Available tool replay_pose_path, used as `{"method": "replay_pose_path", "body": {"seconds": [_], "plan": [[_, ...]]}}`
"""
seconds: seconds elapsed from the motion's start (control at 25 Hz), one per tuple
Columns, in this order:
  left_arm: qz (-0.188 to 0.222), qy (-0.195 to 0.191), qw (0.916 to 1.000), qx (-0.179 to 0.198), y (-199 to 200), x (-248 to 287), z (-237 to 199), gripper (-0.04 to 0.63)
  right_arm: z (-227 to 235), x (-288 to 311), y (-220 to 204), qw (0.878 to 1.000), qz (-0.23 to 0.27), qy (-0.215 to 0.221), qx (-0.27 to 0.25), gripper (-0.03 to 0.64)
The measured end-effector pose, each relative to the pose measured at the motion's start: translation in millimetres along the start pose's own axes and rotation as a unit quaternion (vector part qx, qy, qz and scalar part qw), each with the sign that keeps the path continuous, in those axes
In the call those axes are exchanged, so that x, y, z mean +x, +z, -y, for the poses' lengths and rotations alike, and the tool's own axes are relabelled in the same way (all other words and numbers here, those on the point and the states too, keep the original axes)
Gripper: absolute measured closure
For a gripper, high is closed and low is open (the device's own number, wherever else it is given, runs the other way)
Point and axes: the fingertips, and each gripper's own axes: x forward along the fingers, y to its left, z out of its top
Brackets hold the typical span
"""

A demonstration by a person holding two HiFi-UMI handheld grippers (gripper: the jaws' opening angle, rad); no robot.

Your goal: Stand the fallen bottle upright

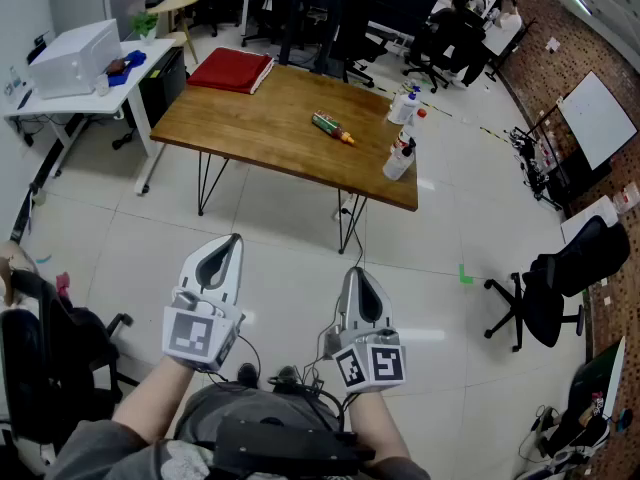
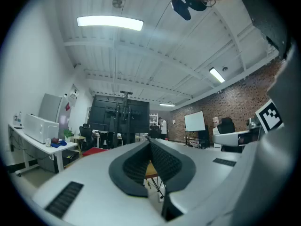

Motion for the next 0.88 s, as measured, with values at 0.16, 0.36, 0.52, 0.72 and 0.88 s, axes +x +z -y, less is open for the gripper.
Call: {"method": "replay_pose_path", "body": {"seconds": [0.16,0.36,0.52,0.72,0.88], "plan": [[0.000,0.000,1.0000,0.001,-8.3,-4.7,-19.6,0.575,-2.6,0.5,-14.0,1.000,-0.001,-0.019,0.001,0.618],[-0.003,-0.005,1.0000,-0.002,-11.9,-0.6,-28.9,0.575,1.1,-0.1,-16.5,0.999,0.001,-0.035,0.008,0.618],[0.003,-0.009,0.9999,0.006,-11.8,11.4,-28.0,0.575,14.0,8.4,-18.3,0.999,0.003,-0.041,0.006,0.618],[-0.006,-0.004,0.9999,0.007,-21.4,39.1,-41.8,0.575,26.0,43.2,-24.2,0.999,0.004,-0.031,0.007,0.618],[-0.023,0.005,0.9997,0.004,-32.6,84.9,-53.6,0.575,54.7,86.1,-30.7,1.000,0.001,-0.028,0.013,0.618]]}}
